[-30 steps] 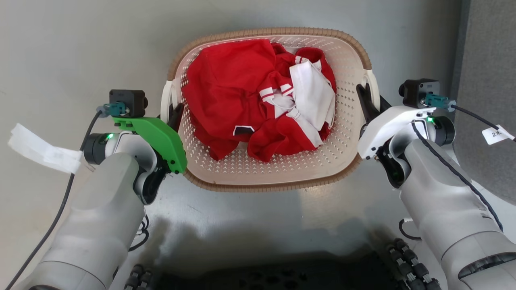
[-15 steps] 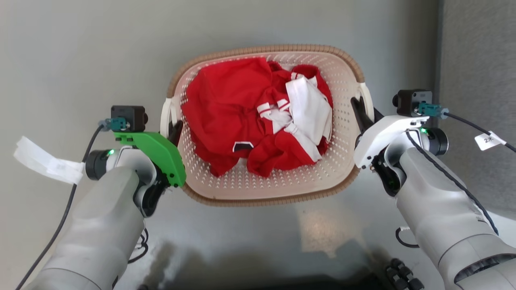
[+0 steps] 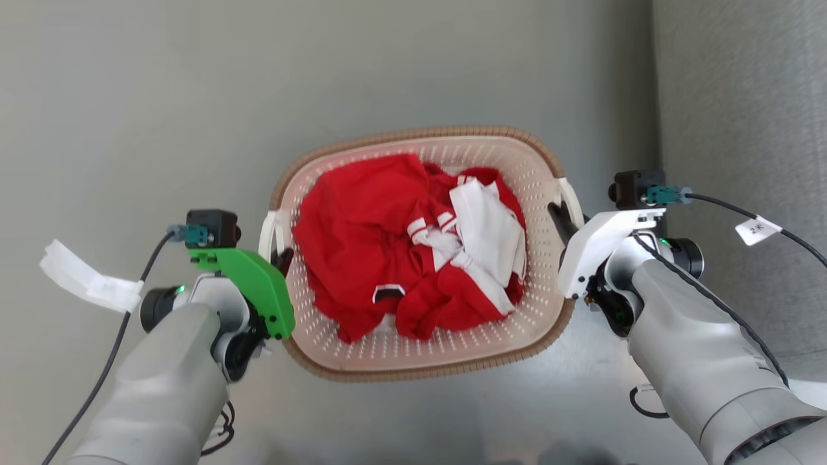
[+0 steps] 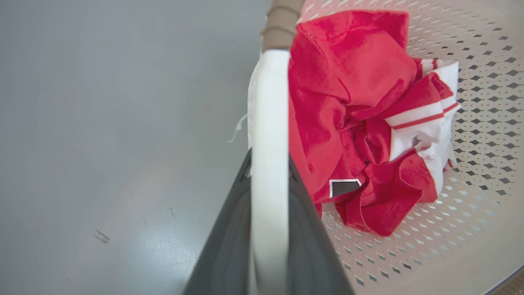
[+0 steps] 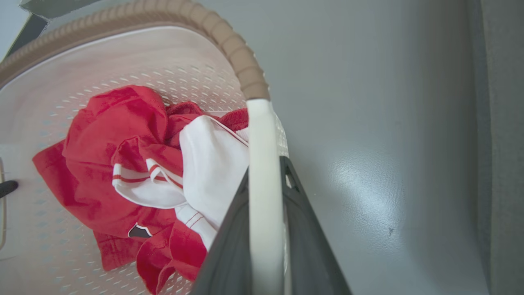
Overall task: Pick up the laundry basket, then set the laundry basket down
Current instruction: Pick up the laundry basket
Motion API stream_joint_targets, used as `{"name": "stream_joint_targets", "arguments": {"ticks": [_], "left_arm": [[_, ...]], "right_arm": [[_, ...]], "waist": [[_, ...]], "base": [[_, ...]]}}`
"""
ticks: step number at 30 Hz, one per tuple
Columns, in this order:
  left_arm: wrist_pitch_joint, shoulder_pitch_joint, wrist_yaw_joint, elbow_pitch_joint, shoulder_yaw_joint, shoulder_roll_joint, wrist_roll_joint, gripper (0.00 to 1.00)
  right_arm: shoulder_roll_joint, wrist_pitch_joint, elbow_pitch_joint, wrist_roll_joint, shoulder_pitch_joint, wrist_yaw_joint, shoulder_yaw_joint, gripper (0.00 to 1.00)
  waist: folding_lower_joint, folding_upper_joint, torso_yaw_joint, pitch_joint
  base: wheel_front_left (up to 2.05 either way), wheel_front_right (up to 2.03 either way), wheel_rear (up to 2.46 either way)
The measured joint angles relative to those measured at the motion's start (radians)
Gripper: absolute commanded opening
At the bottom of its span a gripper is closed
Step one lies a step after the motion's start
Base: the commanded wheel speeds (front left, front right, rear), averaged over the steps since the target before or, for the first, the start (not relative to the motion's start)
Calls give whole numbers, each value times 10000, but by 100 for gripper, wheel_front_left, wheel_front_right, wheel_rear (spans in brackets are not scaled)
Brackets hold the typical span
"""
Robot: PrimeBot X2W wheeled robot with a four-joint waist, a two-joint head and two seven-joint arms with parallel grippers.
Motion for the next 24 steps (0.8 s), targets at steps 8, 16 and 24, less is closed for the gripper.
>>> {"name": "stream_joint_targets", "arguments": {"ticks": [8,16,24], "left_arm": [[654,255,2,48,-336,19,-391,0],[1250,856,6,115,-631,29,-844,0],[1939,1512,4,301,-892,17,-1386,0]], "right_arm": [[-48,719,21,504,170,-17,481,0],[-77,1557,102,1080,650,-29,957,0],[-4,2581,451,1475,1049,-29,1206,0]], "waist": [[0,0,-9,-1093],[0,0,16,-2190],[-1,0,46,-3290]], "base": [[0,0,0],[0,0,0],[0,0,0]]}}
